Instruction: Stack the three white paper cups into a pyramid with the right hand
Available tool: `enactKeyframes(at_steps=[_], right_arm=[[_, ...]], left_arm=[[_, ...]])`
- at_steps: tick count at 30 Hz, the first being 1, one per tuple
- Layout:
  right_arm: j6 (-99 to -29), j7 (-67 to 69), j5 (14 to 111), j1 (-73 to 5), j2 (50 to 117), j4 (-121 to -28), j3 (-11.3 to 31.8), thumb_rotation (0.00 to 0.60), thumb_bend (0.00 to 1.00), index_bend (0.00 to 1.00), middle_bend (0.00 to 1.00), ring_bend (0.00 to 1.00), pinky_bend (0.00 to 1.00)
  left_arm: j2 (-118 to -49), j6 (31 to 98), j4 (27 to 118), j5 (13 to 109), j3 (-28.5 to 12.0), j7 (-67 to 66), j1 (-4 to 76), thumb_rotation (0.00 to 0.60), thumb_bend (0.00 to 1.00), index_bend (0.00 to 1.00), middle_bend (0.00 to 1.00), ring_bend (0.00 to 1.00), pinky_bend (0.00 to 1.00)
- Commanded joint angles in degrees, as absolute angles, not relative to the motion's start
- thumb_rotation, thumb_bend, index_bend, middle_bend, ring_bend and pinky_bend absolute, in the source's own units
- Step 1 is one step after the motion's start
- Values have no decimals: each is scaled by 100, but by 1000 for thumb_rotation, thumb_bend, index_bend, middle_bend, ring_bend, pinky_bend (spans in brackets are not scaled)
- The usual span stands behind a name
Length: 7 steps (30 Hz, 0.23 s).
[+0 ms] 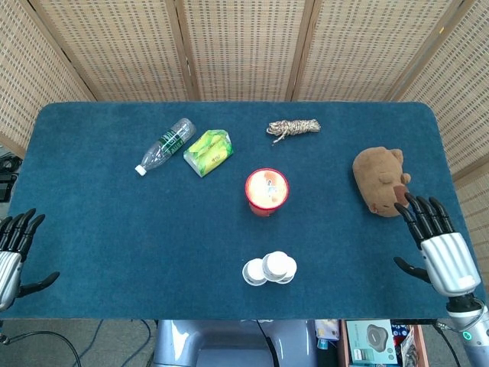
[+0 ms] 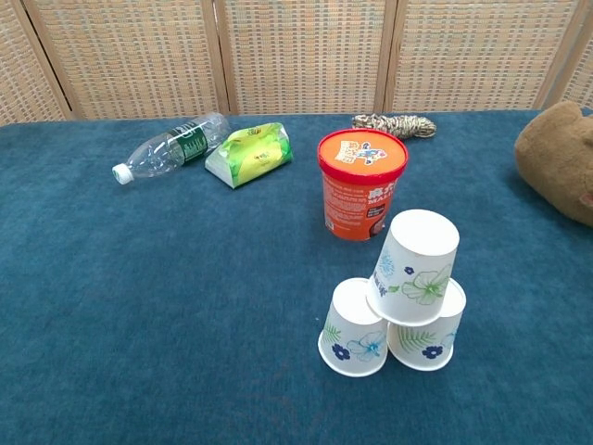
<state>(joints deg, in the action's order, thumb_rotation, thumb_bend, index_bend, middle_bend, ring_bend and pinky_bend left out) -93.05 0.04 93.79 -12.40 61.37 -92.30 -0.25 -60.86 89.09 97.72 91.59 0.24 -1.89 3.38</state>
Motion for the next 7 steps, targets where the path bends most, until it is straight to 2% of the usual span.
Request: enactKeyframes(at_steps=[1,7], right_arm=[[-9579,36,9278,-934,6691,-8719,-8,600,0,0,0,0,0],[-9546,-160,9225,-790,6888,-8626,0,600,0,0,0,0,0]], left_arm=[[-6165,8864,9683,9151,35,-226,343,600,119,0,0,0,0],[-6266,8930,9520,9282,41,-199,347,600,120,0,0,0,0]])
